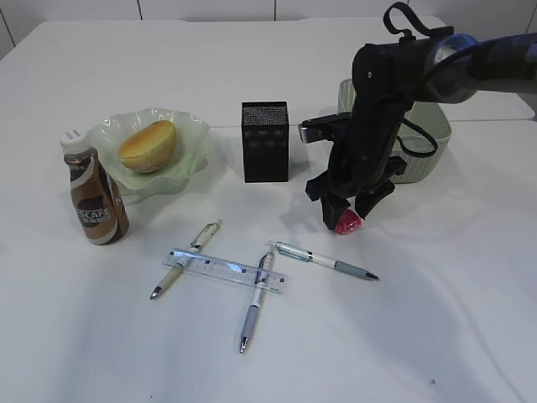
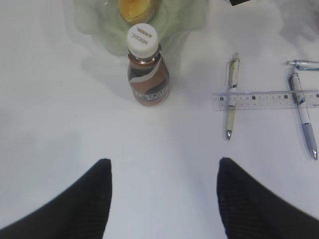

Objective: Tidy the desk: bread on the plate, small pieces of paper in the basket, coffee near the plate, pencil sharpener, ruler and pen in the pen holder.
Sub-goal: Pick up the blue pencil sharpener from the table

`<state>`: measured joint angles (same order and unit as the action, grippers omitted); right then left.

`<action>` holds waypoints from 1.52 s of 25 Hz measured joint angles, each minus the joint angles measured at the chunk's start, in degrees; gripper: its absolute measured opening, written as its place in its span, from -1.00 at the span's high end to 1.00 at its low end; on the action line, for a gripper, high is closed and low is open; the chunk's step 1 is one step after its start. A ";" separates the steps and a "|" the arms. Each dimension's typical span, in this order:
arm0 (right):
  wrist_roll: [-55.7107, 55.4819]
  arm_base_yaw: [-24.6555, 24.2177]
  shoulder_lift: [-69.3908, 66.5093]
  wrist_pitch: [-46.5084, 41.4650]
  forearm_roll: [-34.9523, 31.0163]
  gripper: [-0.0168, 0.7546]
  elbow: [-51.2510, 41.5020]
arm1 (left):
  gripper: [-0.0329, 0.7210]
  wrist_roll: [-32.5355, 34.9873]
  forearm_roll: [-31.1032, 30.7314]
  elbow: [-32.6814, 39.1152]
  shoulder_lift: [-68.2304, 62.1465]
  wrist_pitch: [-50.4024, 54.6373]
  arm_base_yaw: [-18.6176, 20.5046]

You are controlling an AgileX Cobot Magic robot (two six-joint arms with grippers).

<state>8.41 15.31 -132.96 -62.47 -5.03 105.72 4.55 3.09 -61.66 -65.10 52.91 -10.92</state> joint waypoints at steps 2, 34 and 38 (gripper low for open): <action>0.00 0.00 0.00 0.00 0.16 -0.32 0.00 | -0.32 0.00 0.00 0.00 0.00 0.00 0.00; 0.06 0.00 -1.85 -0.92 0.59 -0.26 0.25 | -0.32 0.00 0.00 0.00 0.00 0.57 0.00; 0.06 0.00 -1.85 -0.67 0.83 -0.05 0.25 | -0.32 0.00 0.00 0.00 0.00 0.68 0.00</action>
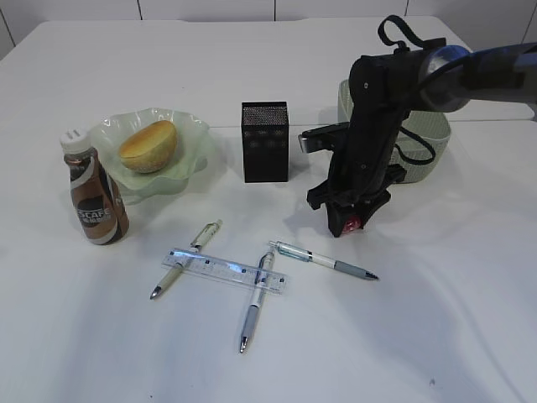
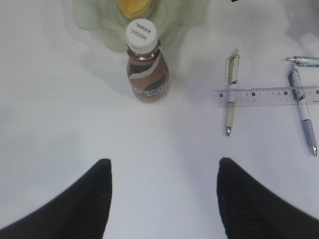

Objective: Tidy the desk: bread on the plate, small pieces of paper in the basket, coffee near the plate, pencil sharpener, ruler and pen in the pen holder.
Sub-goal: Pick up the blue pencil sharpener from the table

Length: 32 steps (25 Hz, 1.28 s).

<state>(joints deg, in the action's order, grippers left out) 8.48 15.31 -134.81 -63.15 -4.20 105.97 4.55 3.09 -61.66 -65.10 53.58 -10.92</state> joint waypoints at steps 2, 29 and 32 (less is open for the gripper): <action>0.00 0.00 0.00 0.07 0.00 0.04 0.00 | -0.32 0.00 0.00 0.00 0.00 0.21 0.00; -1.64 0.00 -0.10 -6.88 -1.05 0.08 15.65 | -0.32 0.00 0.00 0.00 0.00 2.01 0.00; -1.77 0.00 0.42 -7.10 -1.05 0.08 17.03 | -0.32 0.00 0.00 0.00 0.00 2.01 0.00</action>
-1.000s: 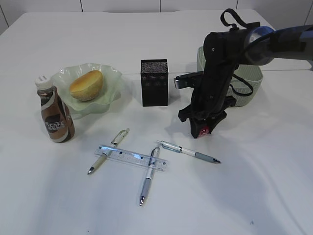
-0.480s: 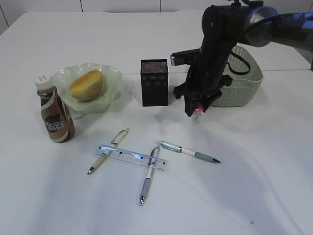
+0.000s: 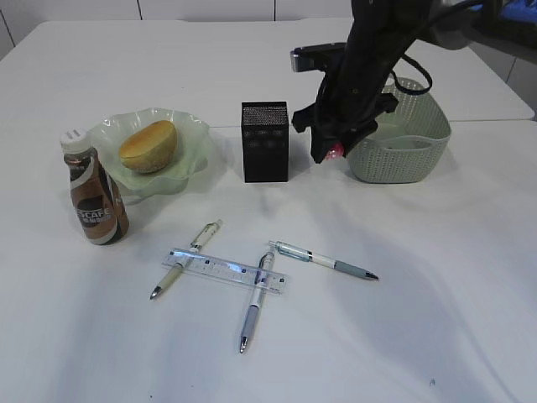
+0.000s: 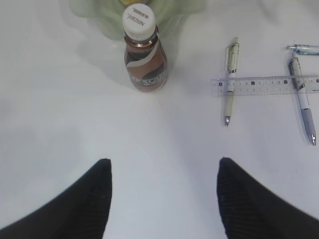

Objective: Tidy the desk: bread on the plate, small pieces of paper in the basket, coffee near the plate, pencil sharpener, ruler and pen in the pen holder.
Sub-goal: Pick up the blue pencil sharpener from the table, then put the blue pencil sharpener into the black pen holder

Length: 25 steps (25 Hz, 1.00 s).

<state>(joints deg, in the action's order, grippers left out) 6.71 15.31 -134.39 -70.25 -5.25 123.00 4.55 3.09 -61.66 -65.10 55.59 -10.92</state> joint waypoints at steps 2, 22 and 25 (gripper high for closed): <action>0.00 0.00 0.28 0.00 -0.04 0.08 2.79 | -0.32 0.00 0.00 0.00 0.00 0.00 0.00; 6.67 0.00 0.44 11.44 -11.42 0.08 8.65 | -0.32 0.00 0.22 0.00 0.00 -1.06 0.00; 8.85 0.00 -0.86 15.53 -14.54 0.08 8.74 | -0.32 0.00 0.22 0.00 0.00 -1.06 0.00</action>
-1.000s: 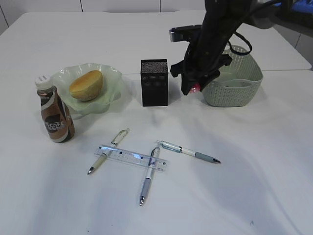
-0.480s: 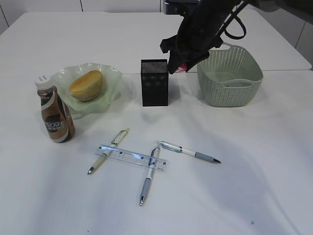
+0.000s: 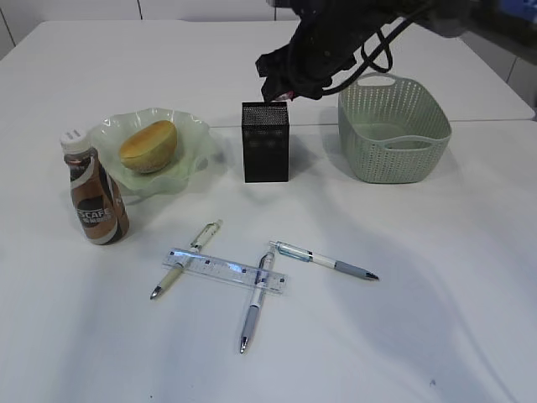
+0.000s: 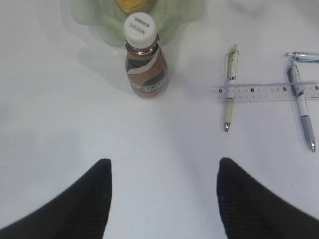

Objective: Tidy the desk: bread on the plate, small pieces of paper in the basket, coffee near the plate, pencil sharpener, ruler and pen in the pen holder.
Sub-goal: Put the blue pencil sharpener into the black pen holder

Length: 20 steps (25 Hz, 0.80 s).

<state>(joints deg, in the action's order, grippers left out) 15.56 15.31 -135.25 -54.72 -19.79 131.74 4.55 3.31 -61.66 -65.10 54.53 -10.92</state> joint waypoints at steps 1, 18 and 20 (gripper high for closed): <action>0.70 0.00 -0.98 0.87 -0.54 0.08 0.00 | -0.32 0.00 0.00 0.00 0.00 0.00 0.00; 8.82 0.00 -5.67 7.10 -5.77 0.08 0.00 | -0.32 0.00 0.00 0.00 0.00 -0.10 0.00; 9.62 0.00 -5.67 7.67 -6.53 0.08 0.00 | -0.32 0.00 0.00 0.00 0.00 -0.10 0.00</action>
<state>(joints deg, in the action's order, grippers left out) 25.18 15.31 -140.93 -47.05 -26.32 131.74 4.55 3.31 -61.66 -65.10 54.43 -10.92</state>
